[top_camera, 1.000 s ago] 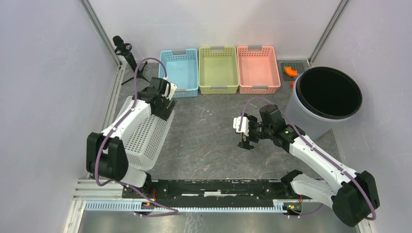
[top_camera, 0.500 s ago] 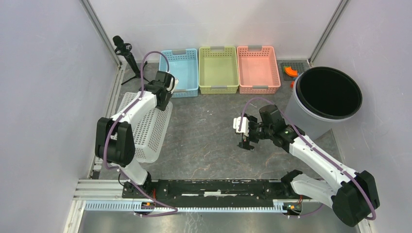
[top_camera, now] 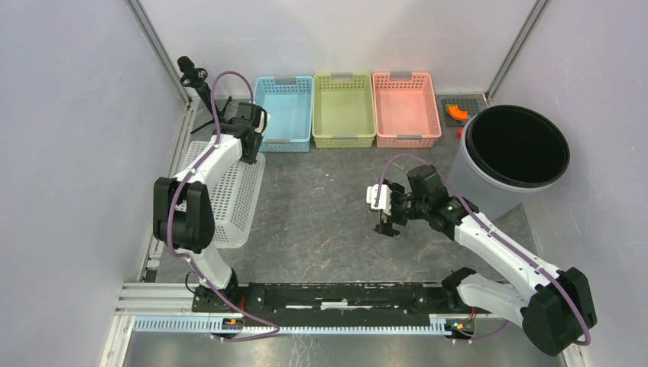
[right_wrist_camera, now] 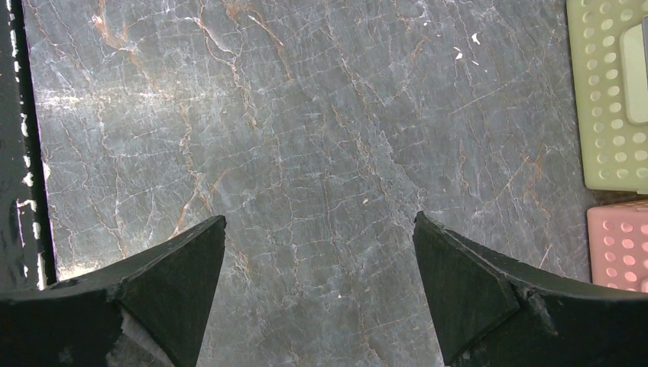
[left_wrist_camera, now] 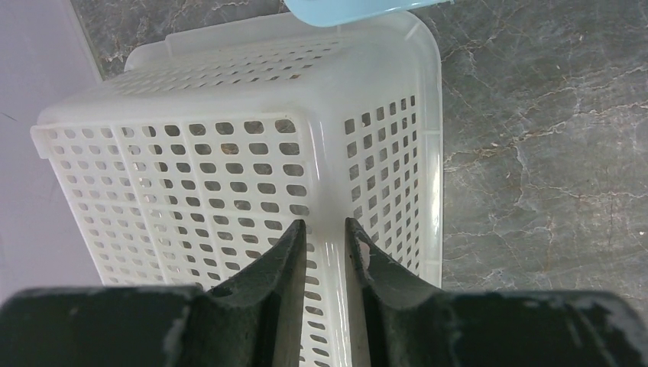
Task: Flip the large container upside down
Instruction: Move the container to the center of the board, then pick up the container from the center of the board.
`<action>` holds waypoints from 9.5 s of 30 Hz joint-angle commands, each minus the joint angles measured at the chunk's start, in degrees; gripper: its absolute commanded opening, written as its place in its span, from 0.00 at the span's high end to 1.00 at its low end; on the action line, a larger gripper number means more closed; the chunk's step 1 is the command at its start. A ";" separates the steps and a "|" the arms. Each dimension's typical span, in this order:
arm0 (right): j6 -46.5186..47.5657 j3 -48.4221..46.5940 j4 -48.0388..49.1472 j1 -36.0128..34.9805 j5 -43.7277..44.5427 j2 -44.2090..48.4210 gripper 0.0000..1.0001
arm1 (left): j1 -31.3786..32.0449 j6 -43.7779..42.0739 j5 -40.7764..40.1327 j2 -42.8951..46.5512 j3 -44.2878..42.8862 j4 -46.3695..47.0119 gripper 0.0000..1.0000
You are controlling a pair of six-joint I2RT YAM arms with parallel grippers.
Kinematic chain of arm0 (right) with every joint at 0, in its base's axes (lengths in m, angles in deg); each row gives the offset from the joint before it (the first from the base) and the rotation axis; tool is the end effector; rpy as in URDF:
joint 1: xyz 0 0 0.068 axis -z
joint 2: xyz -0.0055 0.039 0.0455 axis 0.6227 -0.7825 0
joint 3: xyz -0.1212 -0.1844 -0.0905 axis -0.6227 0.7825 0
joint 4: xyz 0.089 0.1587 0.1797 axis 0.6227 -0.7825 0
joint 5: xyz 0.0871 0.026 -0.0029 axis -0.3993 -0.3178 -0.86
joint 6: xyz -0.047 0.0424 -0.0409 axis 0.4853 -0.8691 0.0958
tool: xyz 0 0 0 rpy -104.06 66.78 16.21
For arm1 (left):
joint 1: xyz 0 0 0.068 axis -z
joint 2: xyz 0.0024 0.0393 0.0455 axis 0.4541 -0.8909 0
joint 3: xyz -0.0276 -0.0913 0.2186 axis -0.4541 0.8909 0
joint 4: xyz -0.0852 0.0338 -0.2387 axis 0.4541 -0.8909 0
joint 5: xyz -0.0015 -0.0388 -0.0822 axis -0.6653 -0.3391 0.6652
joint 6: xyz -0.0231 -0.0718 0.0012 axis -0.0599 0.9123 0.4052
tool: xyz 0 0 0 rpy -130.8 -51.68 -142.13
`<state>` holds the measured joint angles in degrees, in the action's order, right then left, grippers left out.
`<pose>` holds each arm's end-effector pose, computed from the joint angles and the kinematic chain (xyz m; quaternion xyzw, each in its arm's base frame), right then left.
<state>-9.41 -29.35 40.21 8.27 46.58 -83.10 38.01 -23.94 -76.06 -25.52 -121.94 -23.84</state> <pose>0.1909 0.1509 0.1922 -0.6174 0.6423 0.2140 0.4005 0.3646 -0.0499 0.1906 0.1427 0.9410 0.1596 0.2620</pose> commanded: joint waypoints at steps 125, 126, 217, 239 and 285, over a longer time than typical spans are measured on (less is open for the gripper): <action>0.93 1.62 3.45 0.21 0.24 1.96 0.02 | -38.79 -26.11 70.37 73.96 28.25 -20.47 0.00; 0.68 1.72 3.82 0.18 0.76 2.09 0.02 | -38.80 -25.90 71.29 73.91 28.36 -20.48 0.00; 24.00 -58.96 -19.00 13.39 41.11 -60.56 0.41 | -39.10 -24.23 74.15 79.99 30.56 -19.10 0.00; 24.41 -54.51 -15.89 13.91 39.39 -50.97 1.00 | -39.29 -24.26 74.20 80.18 30.56 -19.06 0.00; -64.80 -12.91 48.06 7.63 -38.18 3.44 1.00 | -39.71 -24.25 74.22 80.22 30.64 -19.06 0.00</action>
<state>-47.71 -49.72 55.99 16.36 17.49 -82.68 -1.04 -46.97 -2.68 54.24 -91.60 -44.36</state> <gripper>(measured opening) 0.226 0.994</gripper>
